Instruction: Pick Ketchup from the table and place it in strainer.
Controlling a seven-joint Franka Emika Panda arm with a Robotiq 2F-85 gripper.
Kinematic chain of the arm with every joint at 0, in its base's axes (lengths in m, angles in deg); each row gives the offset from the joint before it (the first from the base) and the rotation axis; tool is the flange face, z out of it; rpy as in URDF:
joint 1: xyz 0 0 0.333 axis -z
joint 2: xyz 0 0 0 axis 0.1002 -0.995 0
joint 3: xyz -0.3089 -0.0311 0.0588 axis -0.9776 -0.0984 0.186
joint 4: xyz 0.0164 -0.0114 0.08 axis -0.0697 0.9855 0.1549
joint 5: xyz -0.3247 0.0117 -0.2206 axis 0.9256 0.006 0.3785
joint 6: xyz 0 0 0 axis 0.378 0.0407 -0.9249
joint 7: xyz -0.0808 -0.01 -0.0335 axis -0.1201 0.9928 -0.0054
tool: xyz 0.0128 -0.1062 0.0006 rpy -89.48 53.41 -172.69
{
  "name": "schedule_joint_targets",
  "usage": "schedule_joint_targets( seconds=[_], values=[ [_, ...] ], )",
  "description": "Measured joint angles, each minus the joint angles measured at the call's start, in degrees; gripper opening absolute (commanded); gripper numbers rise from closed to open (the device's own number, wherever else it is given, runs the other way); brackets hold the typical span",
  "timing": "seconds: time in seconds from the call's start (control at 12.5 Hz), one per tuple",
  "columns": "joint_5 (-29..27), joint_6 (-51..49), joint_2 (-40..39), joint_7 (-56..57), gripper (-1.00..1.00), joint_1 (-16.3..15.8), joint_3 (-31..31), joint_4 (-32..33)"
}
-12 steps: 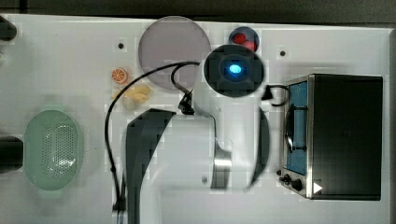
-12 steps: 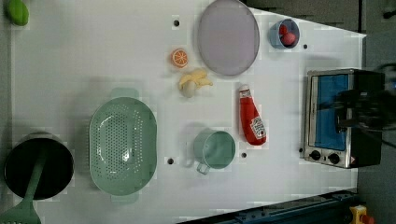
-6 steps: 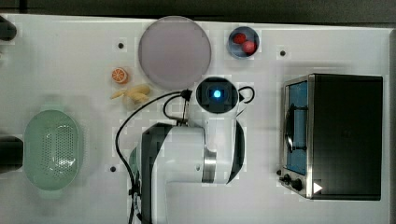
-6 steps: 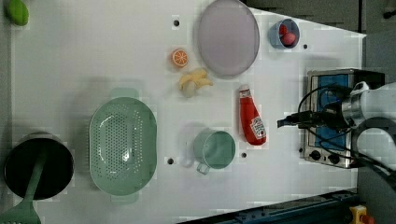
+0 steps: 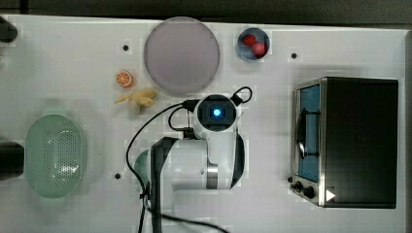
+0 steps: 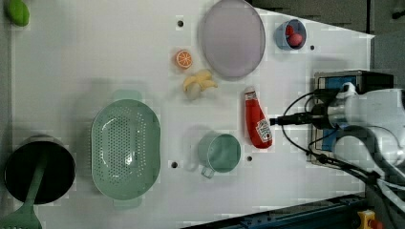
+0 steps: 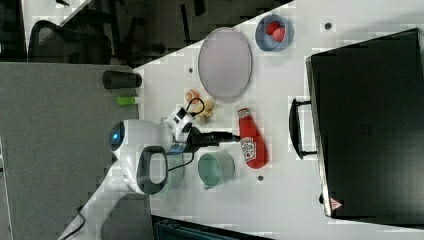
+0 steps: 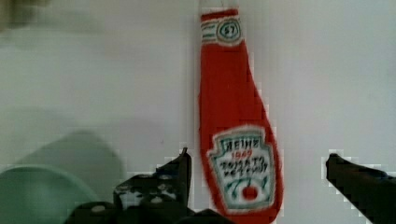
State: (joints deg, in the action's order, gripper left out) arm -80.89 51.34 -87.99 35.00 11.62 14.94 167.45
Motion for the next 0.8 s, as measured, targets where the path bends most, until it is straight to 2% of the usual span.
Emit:
schedule_joint_targets(
  seconds=[0.48, 0.56, 0.8],
  values=[
    [1.2, 8.8, -11.9, 1.1, 1.0, -0.9, -0.1, 0.2],
    [1.0, 10.4, -13.0, 1.1, 0.93, -0.8, -0.2, 0.9],
    [1.3, 12.5, -14.7, 1.3, 0.24, -0.5, -0.3, 1.0]
  ],
)
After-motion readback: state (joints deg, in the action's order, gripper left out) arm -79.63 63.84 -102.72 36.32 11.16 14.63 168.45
